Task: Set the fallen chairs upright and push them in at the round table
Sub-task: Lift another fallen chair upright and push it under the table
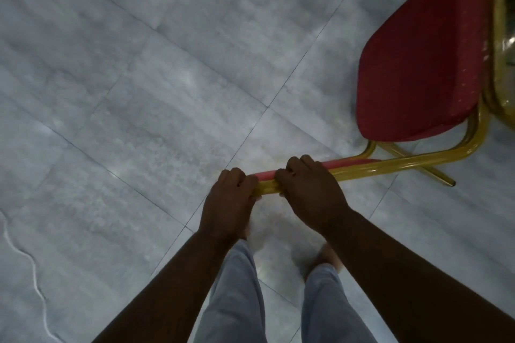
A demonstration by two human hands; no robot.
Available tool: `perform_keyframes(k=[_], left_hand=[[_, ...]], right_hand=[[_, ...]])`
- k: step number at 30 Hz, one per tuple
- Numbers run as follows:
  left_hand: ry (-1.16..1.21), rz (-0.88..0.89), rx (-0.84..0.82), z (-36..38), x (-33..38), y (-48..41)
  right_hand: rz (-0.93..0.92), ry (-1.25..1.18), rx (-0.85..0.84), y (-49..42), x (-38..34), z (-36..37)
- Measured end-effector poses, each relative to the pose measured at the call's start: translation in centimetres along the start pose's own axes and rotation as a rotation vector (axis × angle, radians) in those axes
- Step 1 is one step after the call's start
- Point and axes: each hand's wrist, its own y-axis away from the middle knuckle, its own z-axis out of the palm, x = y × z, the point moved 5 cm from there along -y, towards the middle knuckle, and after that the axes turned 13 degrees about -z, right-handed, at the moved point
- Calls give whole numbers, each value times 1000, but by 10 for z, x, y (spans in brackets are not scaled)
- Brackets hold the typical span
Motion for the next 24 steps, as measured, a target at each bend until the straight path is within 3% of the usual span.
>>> perform_keyframes(k=[4,9,15,24], left_hand=[[53,44,93,-66,51,15],[45,152,226,-149,108,34],[79,118,59,-200,165,41],[-22,310,159,-234,349,57]], right_hand=[[-29,5,52,32,-1,-77],[95,-66,204,92,16,-192],[229,-192,416,191,59,-294],[393,-110,394,316,113,-389]])
